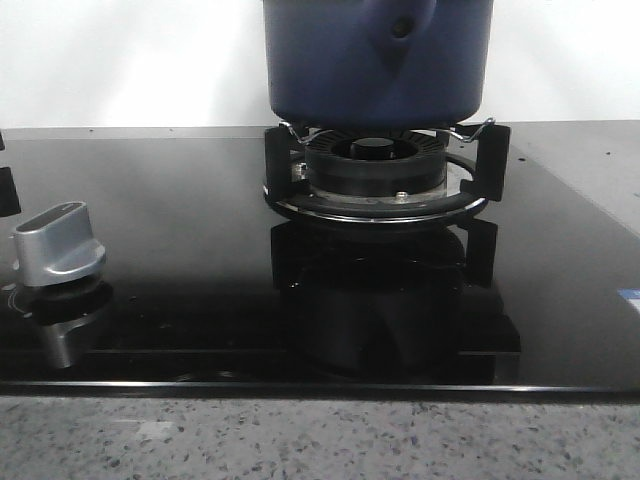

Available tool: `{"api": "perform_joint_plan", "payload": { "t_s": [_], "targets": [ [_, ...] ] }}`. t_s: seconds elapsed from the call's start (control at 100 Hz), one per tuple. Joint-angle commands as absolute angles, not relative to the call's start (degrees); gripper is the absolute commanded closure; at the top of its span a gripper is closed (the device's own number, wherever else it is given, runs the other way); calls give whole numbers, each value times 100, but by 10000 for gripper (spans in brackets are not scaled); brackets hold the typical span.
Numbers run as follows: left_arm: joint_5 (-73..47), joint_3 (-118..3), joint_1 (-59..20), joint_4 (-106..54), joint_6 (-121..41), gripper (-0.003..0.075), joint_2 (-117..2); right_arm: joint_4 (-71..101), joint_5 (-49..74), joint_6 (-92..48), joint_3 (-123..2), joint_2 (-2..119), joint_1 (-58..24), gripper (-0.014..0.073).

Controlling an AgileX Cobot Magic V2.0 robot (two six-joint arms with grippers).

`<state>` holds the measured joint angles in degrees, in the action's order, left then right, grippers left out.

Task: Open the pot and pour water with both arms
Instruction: 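Tilt the bowl over the open pot with the right gripper to pour water, then lower the bowl onto the counter and open the right gripper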

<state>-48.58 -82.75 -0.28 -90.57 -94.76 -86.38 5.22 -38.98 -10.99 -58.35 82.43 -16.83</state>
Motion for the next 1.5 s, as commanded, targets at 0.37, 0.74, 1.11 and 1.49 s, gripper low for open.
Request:
{"api": "perform_joint_plan", "payload": {
  "t_s": [0.37,0.74,1.11,1.49],
  "targets": [
    [-5195,-8472,-473,-9733,-9448,415,-8337,1232,3281,-1017,-8183,7263,379,641],
    [-4211,-8472,-1557,-9733,-9760,415,-8361,1020,6251,-991,-8339,8194,2151,641],
    [-3903,-8472,-2117,-9733,-9883,415,-8469,882,5849,-991,-7703,8572,2335,641],
    [-3962,-8472,-2150,-9793,-9883,415,-8578,824,5646,-991,-7503,8624,2335,635]
  ]
}}
